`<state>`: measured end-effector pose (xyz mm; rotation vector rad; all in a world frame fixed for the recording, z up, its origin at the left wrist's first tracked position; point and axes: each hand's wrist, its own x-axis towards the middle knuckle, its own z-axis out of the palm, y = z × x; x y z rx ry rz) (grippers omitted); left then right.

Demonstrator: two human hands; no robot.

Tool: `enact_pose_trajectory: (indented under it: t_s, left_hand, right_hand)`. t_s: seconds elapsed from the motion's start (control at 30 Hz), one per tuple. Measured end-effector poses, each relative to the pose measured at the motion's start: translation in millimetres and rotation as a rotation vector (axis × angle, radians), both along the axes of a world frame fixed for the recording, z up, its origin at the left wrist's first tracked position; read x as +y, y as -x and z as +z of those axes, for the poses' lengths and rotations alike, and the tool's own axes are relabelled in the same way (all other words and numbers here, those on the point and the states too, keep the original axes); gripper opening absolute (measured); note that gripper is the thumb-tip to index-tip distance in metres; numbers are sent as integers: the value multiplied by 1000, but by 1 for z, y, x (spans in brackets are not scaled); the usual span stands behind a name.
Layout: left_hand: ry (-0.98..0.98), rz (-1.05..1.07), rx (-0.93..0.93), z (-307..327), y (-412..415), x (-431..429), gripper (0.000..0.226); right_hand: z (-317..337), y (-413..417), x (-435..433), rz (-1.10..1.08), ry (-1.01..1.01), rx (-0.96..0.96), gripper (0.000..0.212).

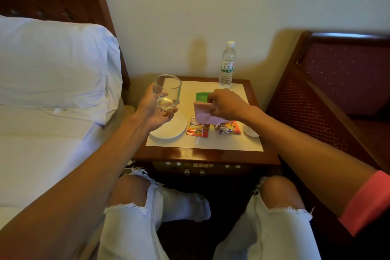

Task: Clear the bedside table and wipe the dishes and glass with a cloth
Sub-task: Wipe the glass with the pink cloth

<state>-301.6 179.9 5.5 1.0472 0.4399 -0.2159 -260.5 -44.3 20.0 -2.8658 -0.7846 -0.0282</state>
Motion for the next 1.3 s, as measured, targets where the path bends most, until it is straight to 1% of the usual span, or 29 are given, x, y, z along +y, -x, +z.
enact_pose_trajectory:
  t_s: [0.07, 0.17, 0.2, 0.27, 0.3, 0.33, 0.4, 0.5, 0.57, 0.7, 0.83, 0.87, 0.9, 0.97, 1.0, 1.03, 1.13, 1.2, 1.23, 1.27, 1.3]
  left_hand:
    - [-18, 4, -12, 2, 0, -3, 53]
    - [-35, -2, -23, 5, 2, -6, 52]
    - [-43, -9, -22, 5, 3, -7, 52]
    - [-46, -17, -7, 1, 6, -7, 52]
    - [-44, -19, 2, -2, 7, -7, 52]
    - [-43, -20, 10, -5, 8, -6, 52]
    - [-55, -19, 31, -11, 9, -4, 52]
    - [-78, -17, 55, -17, 10, -1, 52]
    - [-88, -17, 56, -19, 9, 2, 51]
    - [-105, -17, 46, -19, 6, 3, 52]
    - [-124, -24, 50, -20, 2, -2, 52]
    - [-129, -22, 51, -20, 2, -4, 52]
    - [-134, -18, 50, -21, 1, -5, 52]
    - [-140, -8, 42, -19, 1, -8, 55]
    - [-145, -2, 36, -18, 0, -10, 56]
    - [-151, 7, 29, -16, 0, -12, 56]
    - [-190, 75, 3, -9, 2, -23, 43]
    - [-269, 134, -8, -7, 3, -30, 38]
    - [-309, 155, -12, -7, 3, -32, 39]
    - [-340, 170, -13, -6, 3, -35, 40]
    - [-374, 177, -20, -6, 3, -37, 40]
  right_hand:
    - [-6, 8, -2, 3, -27, 48, 22]
    - [-31, 19, -2, 65, 87, 266, 13]
    - [-40, 23, -2, 84, 123, 337, 15]
    - [-55, 30, -1, 98, 155, 414, 30]
    - [-61, 32, 0, 97, 158, 424, 34]
    - [-65, 33, 0, 91, 150, 428, 32]
    - [-68, 34, 1, 75, 130, 414, 18]
    - [-74, 29, 3, 23, 121, 397, 35]
    - [-78, 27, 5, -15, 120, 400, 39]
    - [-83, 23, 9, -83, 43, 453, 48]
    - [-80, 21, 8, -98, -12, 512, 70]
    - [-75, 20, 6, -89, -19, 514, 72]
    - [-68, 19, 4, -75, -39, 511, 69]
    - [-48, 13, -5, -35, -142, 499, 49]
    - [-36, 10, -11, -28, -233, 510, 39]
    - [-24, 7, -17, -31, -340, 541, 33]
    - [9, -1, -30, -75, -652, 628, 28]
    - [25, -3, -31, -134, -848, 715, 29]
    - [31, -4, -30, -148, -920, 759, 32]
    - [36, -5, -30, -141, -942, 781, 34]
    - [40, -5, -29, -122, -917, 779, 37]
